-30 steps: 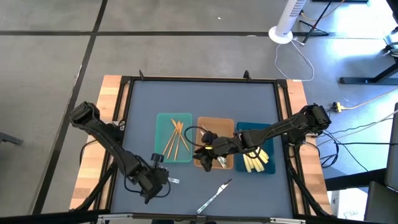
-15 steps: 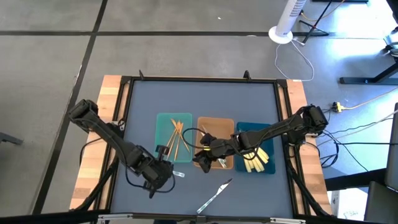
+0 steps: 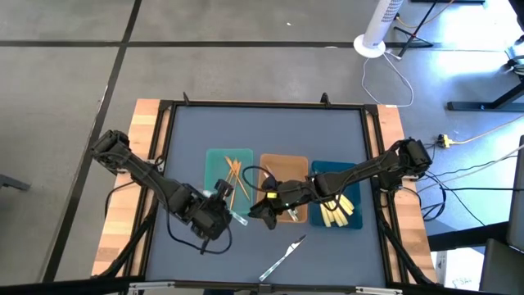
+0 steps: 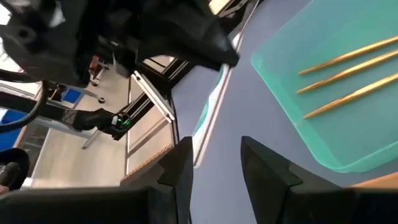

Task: Sort silverware by color (type)
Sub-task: Put the blue knife into the orange bin

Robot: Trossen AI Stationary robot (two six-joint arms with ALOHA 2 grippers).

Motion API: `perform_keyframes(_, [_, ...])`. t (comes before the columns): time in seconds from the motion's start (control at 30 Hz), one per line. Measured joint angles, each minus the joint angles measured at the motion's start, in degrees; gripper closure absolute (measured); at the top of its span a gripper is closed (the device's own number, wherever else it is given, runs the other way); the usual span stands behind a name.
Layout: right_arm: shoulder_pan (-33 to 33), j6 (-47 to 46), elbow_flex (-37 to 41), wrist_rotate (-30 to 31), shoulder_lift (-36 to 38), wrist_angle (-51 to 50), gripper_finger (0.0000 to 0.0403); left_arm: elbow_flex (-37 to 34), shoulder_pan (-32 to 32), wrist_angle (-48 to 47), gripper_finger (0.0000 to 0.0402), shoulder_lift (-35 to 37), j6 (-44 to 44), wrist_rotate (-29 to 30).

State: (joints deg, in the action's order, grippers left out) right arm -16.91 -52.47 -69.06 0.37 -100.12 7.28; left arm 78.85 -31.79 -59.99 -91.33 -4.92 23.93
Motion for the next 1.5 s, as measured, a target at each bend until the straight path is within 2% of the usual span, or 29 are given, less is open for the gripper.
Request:
perform_keyframes(0.13, [0.0,-0.7,0.0,0.1,0.0,-0.1,0.0281,0.0,1.3,0.6,0.0385,-0.5,-7.5,4.4])
perform_keyframes(0.27, [0.0,-2.7,0.0,2.6,0.0,-0.2,0.0281,0.0,2.7,0.7,0.0385,-2.0,-13.5,5.5])
perform_keyframes(0.57, [0.0,-2.8,0.0,6.2,0.0,-2.4,0.0281,0.0,3.3,4.5,0.0385,-4.8,-22.1,11.2])
perform_keyframes(0.93, [0.0,-2.8,0.0,7.0,0.0,-4.5,0.0281,0.0,3.4,9.0,0.0385,-4.9,-26.6,14.8])
perform_keyframes(1.1, [0.0,-2.8,0.0,6.7,0.0,-4.5,0.0281,0.0,3.6,9.7,0.0385,-4.9,-27.4,18.4])
perform_keyframes(1.33, [0.0,-2.6,0.0,6.7,0.0,-4.6,0.0281,0.0,4.4,9.9,0.0385,-4.9,-27.9,18.6])
perform_keyframes(1.5, [0.0,-2.6,0.0,6.7,0.0,-4.6,0.0309,0.0,4.5,10.1,0.0385,-4.8,-28.6,18.6])
